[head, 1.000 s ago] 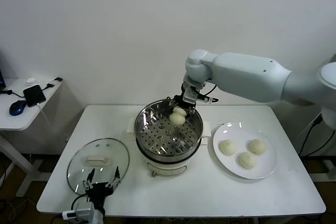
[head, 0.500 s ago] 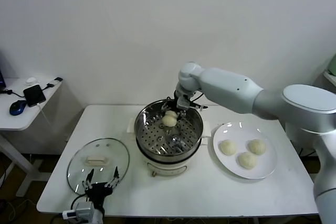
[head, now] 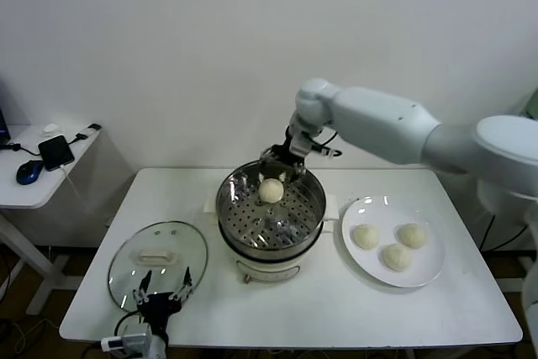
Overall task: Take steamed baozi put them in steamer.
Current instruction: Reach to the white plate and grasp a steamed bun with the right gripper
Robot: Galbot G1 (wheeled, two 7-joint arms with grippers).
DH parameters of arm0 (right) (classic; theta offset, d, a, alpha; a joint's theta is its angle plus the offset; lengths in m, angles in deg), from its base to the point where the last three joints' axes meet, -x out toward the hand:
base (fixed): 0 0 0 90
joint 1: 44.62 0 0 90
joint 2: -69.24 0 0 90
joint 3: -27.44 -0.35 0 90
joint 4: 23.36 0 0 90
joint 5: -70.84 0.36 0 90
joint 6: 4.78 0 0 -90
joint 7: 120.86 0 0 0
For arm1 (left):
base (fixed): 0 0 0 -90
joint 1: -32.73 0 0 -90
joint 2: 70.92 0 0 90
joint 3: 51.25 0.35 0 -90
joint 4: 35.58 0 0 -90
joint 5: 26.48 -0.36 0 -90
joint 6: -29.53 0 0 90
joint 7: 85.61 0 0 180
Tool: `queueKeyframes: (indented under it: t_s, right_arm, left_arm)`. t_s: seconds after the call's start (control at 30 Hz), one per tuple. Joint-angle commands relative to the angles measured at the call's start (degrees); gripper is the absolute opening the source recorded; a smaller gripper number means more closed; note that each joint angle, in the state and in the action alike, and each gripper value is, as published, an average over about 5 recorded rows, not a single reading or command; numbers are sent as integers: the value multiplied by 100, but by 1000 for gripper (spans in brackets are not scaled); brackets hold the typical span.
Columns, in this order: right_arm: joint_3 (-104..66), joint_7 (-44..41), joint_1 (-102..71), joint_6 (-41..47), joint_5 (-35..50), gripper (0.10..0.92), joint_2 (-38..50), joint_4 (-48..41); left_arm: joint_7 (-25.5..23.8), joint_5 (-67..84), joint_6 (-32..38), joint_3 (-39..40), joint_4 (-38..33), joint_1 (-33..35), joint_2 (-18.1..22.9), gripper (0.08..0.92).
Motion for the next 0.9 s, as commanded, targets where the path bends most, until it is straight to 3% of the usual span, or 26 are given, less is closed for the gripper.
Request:
queueKeyframes:
  t_s: [0.03, 0.2, 0.37, 0.9]
  right_arm:
    - [2132, -584, 1590, 2054, 2274, 823, 2122, 898]
    - [2892, 263, 1503, 3458, 2232, 823, 3050, 1954]
    - [2499, 940, 601, 4419, 2236, 823, 3302, 2526]
    - [-175, 1516, -2383, 4959, 1186, 823, 2433, 1100]
  left_arm:
    - [3, 11, 6, -1, -6, -26, -25, 823]
    - [1, 28, 9, -8, -14, -41, -29, 823]
    - [0, 33, 19, -15, 9, -39, -32, 823]
    - [12, 27, 74, -24, 106, 9, -14, 823]
